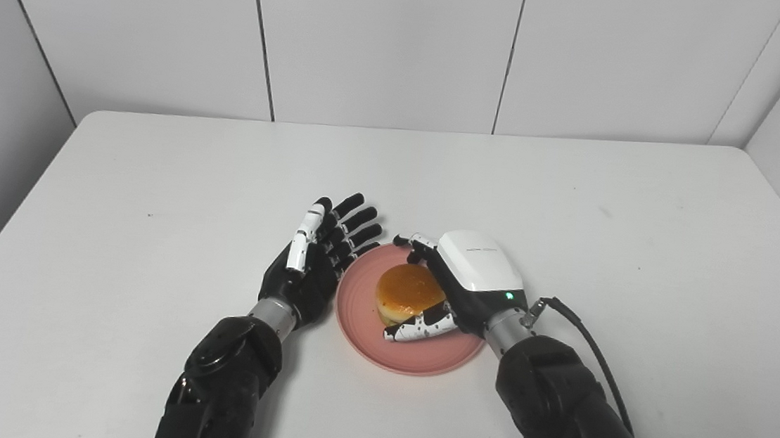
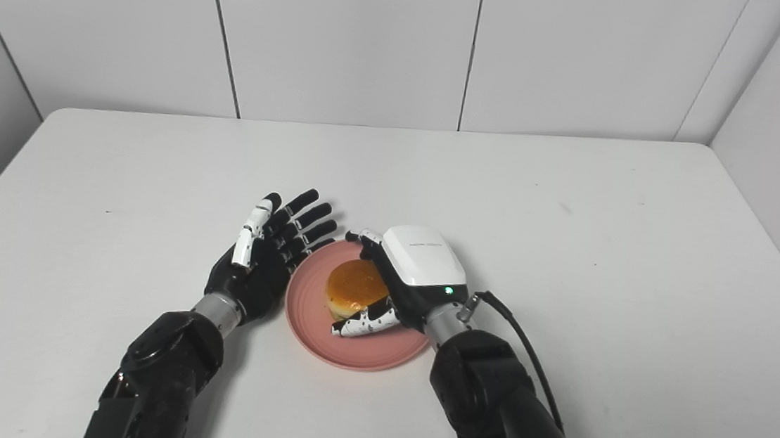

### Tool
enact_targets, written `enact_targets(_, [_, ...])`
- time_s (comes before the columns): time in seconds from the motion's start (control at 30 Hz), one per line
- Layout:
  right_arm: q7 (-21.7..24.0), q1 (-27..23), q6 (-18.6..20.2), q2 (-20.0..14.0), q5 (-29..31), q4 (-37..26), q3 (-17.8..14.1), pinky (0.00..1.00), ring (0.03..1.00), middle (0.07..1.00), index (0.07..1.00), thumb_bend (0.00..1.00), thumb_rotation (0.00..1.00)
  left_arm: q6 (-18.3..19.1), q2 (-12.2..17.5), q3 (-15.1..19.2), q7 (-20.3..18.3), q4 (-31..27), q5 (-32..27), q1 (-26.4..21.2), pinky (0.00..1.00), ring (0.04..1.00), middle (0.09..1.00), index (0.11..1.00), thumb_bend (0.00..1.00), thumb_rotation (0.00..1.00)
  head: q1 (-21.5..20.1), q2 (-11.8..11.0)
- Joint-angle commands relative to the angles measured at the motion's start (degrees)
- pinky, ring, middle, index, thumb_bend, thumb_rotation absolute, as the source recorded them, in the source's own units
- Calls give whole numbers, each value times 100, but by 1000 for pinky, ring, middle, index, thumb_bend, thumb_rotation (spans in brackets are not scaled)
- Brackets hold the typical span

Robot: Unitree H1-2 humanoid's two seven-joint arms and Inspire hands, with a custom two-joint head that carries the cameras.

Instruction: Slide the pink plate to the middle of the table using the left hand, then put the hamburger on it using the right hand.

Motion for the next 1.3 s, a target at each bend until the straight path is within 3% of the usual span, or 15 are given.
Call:
enact_targets(0.0, [56,-223,-84,50,-45,-320,-95,402,538,709,814,820,405,88,7,-37,38,-64,17,-130,857,869,873,865,340,1000,-2,16])
enact_targets(0.2, [360,-259,-106,-8,-130,-599,-130,404,550,727,823,849,439,88,36,-68,8,-87,10,-124,872,880,885,881,337,1000,4,7])
enact_targets(0.4, [698,-300,-79,-66,-230,-895,-227,445,583,756,840,886,536,87,34,-50,10,-101,-26,-121,877,880,884,883,337,1000,-9,11])
enact_targets(0.5, [866,-289,-35,-93,-134,-1130,-407,312,429,603,843,909,557,88,44,-47,1,-118,-34,-117,873,878,885,881,336,1000,-22,13])
enact_targets(0.6, [962,-210,27,-82,153,-1385,-720,401,561,749,872,923,687,92,53,-47,8,-157,-93,-115,880,886,892,885,341,1000,-28,14])
enact_targets(0.77, [471,50,-141,42,779,-1563,-1356,441,593,781,880,909,734,88,59,-35,67,-265,-42,-93,884,890,890,882,345,1000,-39,7])
enact_targets(0.93, [-150,294,-226,240,1304,-1441,-1900,542,692,789,914,804,838,48,52,-28,211,-519,242,-23,869,882,891,888,347,1000,-21,-2])
enact_targets(1.13, [-874,742,-551,364,2003,-884,-2286,714,839,907,978,789,989,-308,94,-104,232,-836,784,141,930,915,922,921,348,1000,-38,-1])
enact_targets(1.2, [-1106,902,-742,402,2183,-716,-2335,808,906,952,996,739,999,-425,146,-165,205,-962,1020,237,948,927,932,931,355,1000,-34,8])
enact_targets(1.27, [-1306,999,-931,423,2333,-589,-2349,835,922,962,996,715,1000,-457,173,-193,201,-1060,1171,312,950,928,933,933,358,1000,-34,5])
